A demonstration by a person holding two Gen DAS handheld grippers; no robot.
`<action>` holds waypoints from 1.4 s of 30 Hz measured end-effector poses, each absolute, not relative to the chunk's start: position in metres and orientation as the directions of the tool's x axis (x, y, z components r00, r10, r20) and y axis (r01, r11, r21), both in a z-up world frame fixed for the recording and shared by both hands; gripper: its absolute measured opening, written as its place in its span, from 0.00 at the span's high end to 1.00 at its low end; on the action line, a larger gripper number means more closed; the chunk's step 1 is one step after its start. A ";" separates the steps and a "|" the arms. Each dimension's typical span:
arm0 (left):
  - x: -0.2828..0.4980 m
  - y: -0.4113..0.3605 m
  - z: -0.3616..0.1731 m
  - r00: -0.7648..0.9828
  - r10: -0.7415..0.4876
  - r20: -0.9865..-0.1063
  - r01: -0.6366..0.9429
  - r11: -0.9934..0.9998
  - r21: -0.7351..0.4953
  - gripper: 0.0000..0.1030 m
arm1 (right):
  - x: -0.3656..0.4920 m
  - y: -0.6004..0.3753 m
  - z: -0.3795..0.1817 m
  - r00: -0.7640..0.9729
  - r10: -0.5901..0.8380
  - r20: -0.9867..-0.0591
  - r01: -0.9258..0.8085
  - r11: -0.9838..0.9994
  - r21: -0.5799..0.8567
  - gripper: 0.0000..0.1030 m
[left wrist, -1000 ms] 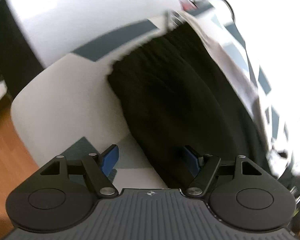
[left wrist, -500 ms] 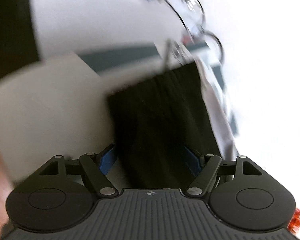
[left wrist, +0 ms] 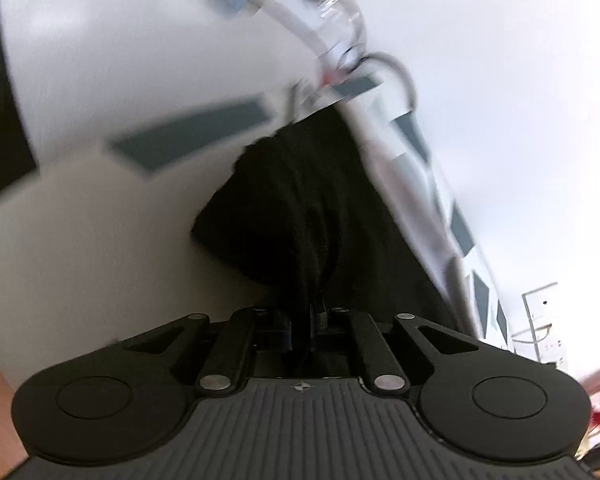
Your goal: Fold clothes
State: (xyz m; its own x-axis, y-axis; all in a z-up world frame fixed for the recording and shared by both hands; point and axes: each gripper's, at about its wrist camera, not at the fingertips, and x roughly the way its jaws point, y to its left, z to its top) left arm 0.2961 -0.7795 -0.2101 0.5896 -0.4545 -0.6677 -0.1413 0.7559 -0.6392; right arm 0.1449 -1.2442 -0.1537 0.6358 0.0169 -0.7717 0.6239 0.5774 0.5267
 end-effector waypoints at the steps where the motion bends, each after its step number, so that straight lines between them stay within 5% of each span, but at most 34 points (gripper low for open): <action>1: 0.294 -0.780 -0.200 0.611 -0.443 -0.656 -0.114 0.771 -0.627 0.93 | 0.151 -1.242 -0.151 0.646 0.021 -0.763 0.602 0.601 0.526 0.53; 7: 0.280 -0.756 -0.153 0.766 -0.308 -0.564 -0.068 0.834 -0.547 0.93 | 0.216 -1.220 -0.156 0.627 0.083 -0.775 0.464 0.759 0.457 0.52; 13: 0.283 -0.736 -0.185 0.723 -0.238 -0.649 -0.189 0.835 -0.516 0.93 | 0.301 -1.211 -0.179 0.615 0.041 -0.787 0.447 0.805 0.390 0.51; 15: 0.276 -0.733 -0.192 0.714 -0.233 -0.660 -0.202 0.834 -0.514 0.93 | 0.319 -1.214 -0.180 0.633 0.003 -0.774 0.467 0.796 0.385 0.39; 18: 0.271 -0.730 -0.193 0.715 -0.234 -0.659 -0.208 0.828 -0.521 0.93 | 0.325 -1.221 -0.176 0.641 -0.008 -0.768 0.495 0.769 0.405 0.38; 25: 0.276 -0.738 -0.174 0.742 -0.257 -0.619 -0.131 0.850 -0.510 0.93 | 0.230 -1.257 -0.157 0.686 -0.033 -0.726 0.538 0.696 0.477 0.28; 28: 0.280 -0.742 -0.171 0.736 -0.250 -0.630 -0.154 0.844 -0.514 0.93 | 0.155 -1.266 -0.152 0.645 -0.242 -0.725 0.673 0.629 0.389 0.32; 31: 0.273 -0.754 -0.164 0.737 -0.207 -0.643 -0.170 0.864 -0.473 0.93 | 0.059 -1.261 -0.154 0.564 -0.502 -0.656 0.825 0.381 0.418 0.21; 33: 0.266 -0.764 -0.161 0.740 -0.179 -0.648 -0.171 0.882 -0.440 0.93 | 0.026 -1.262 -0.165 0.495 -0.518 -0.697 0.869 0.287 0.404 0.21; 40: 0.270 -0.773 -0.159 0.731 -0.162 -0.663 -0.159 0.904 -0.396 0.93 | -0.010 -1.265 -0.195 0.457 -0.463 -0.760 0.890 0.224 0.398 0.27; 42: 0.273 -0.769 -0.161 0.718 -0.163 -0.677 -0.178 0.897 -0.404 0.93 | -0.007 -1.263 -0.198 0.500 -0.437 -0.747 0.866 0.250 0.434 0.44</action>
State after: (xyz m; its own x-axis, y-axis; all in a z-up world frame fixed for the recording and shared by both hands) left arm 0.2727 -0.7685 -0.1608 0.7181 -0.1626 -0.6767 -0.1779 0.8971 -0.4044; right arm -0.0066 -1.2633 -0.1978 0.5004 -0.4372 -0.7473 0.8658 0.2497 0.4337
